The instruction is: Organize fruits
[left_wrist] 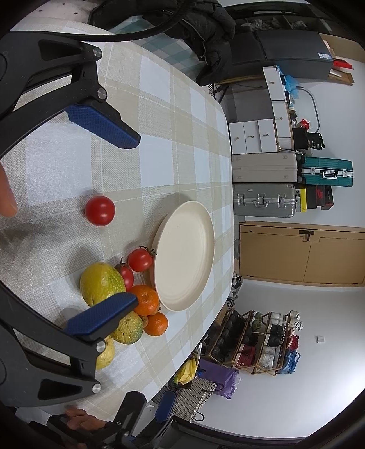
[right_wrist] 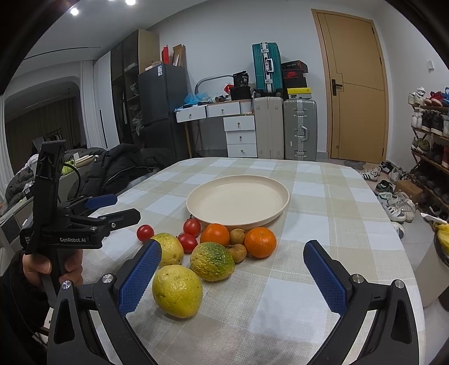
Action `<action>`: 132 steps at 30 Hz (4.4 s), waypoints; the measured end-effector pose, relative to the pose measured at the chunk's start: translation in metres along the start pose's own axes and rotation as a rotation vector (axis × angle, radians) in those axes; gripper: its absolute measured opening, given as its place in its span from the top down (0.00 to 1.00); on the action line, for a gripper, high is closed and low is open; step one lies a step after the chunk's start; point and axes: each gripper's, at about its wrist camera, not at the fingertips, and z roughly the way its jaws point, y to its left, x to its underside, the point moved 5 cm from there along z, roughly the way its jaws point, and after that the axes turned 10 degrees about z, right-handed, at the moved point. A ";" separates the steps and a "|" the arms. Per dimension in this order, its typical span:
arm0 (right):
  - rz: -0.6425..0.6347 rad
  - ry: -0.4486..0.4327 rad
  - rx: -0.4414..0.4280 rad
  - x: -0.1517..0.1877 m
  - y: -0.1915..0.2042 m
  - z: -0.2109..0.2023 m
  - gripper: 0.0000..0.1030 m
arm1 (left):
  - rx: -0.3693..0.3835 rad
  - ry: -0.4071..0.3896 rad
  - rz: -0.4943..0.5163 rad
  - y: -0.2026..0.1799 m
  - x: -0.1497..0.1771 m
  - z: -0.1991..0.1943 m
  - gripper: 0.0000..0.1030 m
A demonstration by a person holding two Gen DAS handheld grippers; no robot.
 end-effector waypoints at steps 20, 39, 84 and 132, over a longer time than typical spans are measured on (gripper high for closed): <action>0.004 0.003 0.001 0.000 0.001 0.001 0.00 | 0.001 0.001 -0.002 0.000 0.000 0.000 0.01; 0.013 0.001 0.001 -0.001 -0.003 0.001 0.00 | 0.001 0.002 0.001 0.000 0.000 0.000 0.01; 0.037 0.405 -0.097 0.051 0.028 0.055 0.25 | 0.097 0.125 0.085 -0.027 0.012 0.014 0.01; 0.105 0.222 -0.060 0.020 0.006 0.029 0.48 | 0.278 0.209 0.044 -0.055 0.013 0.044 0.53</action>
